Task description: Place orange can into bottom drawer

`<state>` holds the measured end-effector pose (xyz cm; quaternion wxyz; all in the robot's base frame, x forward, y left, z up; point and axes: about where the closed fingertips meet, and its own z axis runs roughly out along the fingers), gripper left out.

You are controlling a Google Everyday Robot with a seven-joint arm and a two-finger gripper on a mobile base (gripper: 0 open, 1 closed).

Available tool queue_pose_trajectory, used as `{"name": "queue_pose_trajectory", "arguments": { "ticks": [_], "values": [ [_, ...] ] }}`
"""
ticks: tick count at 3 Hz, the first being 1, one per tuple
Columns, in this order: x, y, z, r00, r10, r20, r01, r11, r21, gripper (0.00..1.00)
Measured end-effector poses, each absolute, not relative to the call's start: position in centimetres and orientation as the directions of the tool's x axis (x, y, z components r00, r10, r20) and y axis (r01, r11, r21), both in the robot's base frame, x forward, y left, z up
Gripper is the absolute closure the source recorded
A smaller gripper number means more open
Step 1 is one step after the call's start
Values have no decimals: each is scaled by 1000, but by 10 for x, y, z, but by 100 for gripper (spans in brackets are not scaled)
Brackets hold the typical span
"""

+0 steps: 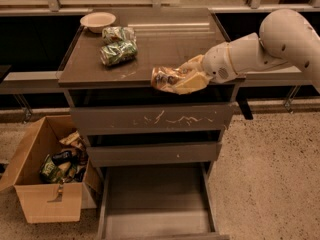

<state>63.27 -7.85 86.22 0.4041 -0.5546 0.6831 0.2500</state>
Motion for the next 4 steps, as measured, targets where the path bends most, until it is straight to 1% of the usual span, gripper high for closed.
{"name": "queue_pose_trajectory", "arguments": {
  "ticks": [1, 2, 3, 4],
  "values": [
    [613, -94, 823, -114, -593, -797, -955, 287, -77, 100],
    [575, -121, 755, -211, -638, -741, -941, 337, -23, 100],
    [526, -139, 662, -325, -654, -683, -923, 377, 78, 100],
    [526, -139, 662, -325, -654, -683, -923, 377, 78, 100]
  ]
}}
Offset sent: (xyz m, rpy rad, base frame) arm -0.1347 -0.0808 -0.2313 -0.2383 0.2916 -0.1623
